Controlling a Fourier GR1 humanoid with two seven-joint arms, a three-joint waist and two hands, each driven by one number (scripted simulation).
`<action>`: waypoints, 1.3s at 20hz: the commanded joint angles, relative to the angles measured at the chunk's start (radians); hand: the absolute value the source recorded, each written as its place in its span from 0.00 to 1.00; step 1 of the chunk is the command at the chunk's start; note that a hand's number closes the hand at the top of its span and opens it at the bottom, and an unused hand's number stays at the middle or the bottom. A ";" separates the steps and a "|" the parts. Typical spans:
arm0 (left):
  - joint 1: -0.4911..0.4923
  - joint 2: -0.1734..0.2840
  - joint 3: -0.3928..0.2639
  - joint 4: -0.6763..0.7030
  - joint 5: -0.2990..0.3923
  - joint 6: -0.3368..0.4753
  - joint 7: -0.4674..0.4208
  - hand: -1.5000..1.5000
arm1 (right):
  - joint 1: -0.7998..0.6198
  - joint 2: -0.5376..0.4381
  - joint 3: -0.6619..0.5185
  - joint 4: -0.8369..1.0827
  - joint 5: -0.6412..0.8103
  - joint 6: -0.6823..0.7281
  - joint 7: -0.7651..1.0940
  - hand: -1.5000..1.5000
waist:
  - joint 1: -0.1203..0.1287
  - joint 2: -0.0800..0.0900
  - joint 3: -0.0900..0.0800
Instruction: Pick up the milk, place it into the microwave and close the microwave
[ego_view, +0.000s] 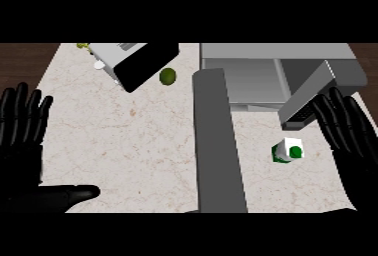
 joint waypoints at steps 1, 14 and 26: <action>0.065 0.037 0.070 -0.014 0.091 -0.070 -0.008 0.00 | 0.081 -0.018 -0.002 -0.106 -0.046 0.040 0.057 0.00 | -0.002 -0.002 0.002; 0.282 0.028 0.158 -0.157 0.204 -0.210 -0.049 0.00 | 0.134 0.023 -0.037 -0.021 0.074 0.001 0.015 0.00 | 0.004 -0.002 0.002; 0.330 -0.013 0.204 -0.218 0.226 -0.261 0.002 0.00 | 0.163 0.022 -0.135 0.271 0.100 0.037 -0.230 0.00 | 0.002 -0.001 0.002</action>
